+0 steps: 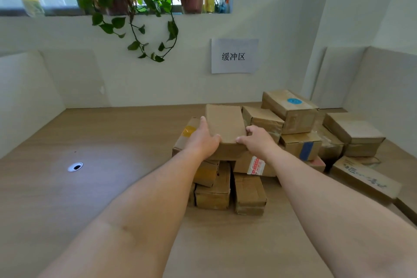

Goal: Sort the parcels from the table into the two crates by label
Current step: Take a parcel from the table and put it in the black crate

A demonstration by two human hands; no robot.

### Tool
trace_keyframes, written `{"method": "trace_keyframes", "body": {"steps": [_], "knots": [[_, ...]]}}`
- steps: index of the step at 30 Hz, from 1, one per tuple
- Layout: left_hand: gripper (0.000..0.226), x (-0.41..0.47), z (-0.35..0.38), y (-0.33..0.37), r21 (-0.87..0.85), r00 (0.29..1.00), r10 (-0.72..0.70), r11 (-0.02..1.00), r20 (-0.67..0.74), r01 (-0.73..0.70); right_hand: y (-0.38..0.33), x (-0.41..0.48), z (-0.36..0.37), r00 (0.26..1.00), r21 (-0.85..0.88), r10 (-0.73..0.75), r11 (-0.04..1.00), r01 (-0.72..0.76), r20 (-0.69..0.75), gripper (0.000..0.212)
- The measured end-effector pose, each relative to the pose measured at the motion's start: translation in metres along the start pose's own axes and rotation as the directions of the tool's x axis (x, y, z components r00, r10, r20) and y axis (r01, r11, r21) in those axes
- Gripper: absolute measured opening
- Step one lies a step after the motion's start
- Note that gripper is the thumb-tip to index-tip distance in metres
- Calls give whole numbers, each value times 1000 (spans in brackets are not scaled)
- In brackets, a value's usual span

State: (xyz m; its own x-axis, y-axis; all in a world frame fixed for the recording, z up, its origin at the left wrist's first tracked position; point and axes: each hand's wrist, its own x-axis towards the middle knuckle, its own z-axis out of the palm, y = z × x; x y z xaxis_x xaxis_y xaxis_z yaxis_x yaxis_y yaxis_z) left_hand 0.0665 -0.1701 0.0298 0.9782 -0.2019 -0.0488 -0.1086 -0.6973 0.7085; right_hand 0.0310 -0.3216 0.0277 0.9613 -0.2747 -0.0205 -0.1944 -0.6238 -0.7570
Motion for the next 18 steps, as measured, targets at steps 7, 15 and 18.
{"method": "trace_keyframes", "body": {"steps": [7, 15, 18], "knots": [[98, -49, -7, -4, -99, 997, -69, 993, -40, 64, 4, -44, -11, 986, 80, -19, 997, 6, 163, 57], [53, -132, -7, -41, -145, 960, -241, 964, -140, 221, 5, -101, 18, 928, 129, -94, 990, 50, 360, 76], [44, -166, -10, -66, -176, 939, -299, 947, -170, 270, -2, -118, 44, 903, 145, -115, 988, 60, 414, 73]]}}
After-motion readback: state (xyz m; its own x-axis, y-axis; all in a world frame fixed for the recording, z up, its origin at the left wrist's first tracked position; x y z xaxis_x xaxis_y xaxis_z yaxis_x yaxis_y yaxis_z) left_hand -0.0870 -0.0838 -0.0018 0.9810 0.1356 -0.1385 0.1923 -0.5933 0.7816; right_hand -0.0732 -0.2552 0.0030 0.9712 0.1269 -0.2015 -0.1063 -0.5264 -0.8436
